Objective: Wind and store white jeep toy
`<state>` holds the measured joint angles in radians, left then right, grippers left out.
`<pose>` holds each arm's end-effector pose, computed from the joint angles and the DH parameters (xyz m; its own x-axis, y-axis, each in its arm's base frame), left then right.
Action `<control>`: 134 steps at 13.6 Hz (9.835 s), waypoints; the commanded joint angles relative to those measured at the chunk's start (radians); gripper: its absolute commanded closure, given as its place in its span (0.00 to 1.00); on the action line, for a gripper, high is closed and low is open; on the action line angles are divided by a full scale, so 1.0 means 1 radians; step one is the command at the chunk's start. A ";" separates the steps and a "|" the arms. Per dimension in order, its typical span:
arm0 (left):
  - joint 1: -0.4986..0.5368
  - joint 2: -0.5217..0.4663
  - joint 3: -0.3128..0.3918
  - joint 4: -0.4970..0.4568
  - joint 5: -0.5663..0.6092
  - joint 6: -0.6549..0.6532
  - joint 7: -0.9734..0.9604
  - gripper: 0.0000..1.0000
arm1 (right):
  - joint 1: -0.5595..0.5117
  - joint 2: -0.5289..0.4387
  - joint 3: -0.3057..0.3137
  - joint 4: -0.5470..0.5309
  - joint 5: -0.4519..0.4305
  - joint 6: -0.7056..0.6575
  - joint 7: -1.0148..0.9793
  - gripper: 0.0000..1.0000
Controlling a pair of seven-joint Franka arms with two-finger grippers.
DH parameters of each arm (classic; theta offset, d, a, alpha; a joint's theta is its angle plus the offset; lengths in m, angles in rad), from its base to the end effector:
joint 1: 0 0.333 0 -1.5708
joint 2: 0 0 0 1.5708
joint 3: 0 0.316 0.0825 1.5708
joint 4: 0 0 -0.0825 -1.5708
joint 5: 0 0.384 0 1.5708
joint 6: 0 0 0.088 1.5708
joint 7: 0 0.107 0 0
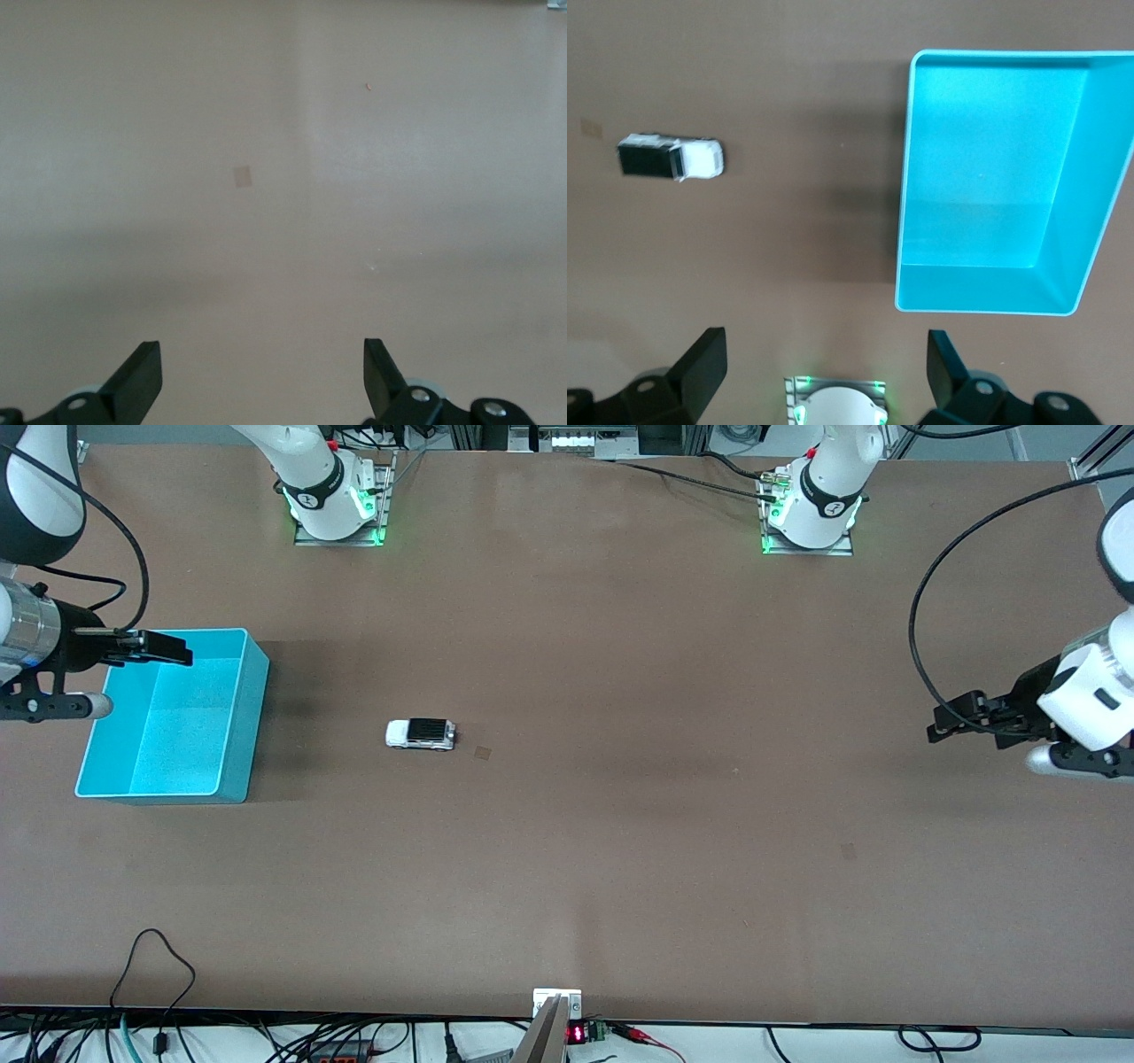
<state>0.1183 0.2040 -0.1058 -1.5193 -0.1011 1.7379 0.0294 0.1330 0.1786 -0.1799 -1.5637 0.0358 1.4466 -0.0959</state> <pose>0.6263 0.0045 0.5445 0.9998 0.0026 0.0181 0.0004 -0.9927 0.1205 0.5821 -0.0156 0.5186 0.9567 0.0489 -0.2870 0.0417 -0.9986 -0.0311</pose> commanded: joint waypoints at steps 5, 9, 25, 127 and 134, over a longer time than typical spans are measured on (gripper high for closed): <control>-0.081 -0.057 0.084 0.007 0.041 -0.049 -0.072 0.00 | 0.007 -0.115 0.002 -0.264 0.006 0.145 -0.209 0.00; -0.091 -0.069 0.092 0.005 0.043 -0.064 -0.065 0.00 | -0.031 -0.256 0.093 -0.511 -0.002 0.314 -0.242 0.00; -0.086 -0.091 0.091 0.005 0.046 -0.100 -0.066 0.00 | -0.257 -0.185 0.608 -0.831 -0.074 0.902 -0.966 0.00; -0.108 -0.097 0.057 -0.010 0.040 -0.090 -0.066 0.00 | -0.285 -0.105 0.163 -0.268 -0.099 0.333 -0.033 0.00; -0.088 -0.095 0.063 -0.012 0.050 -0.097 -0.051 0.00 | -0.265 -0.131 0.171 -0.018 -0.089 0.103 -0.038 0.00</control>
<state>0.0255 0.1246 -0.0425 -1.5187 -0.0471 1.6477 -0.0317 -0.1390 0.0368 -0.0130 -1.6492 -0.0707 1.6088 -0.1443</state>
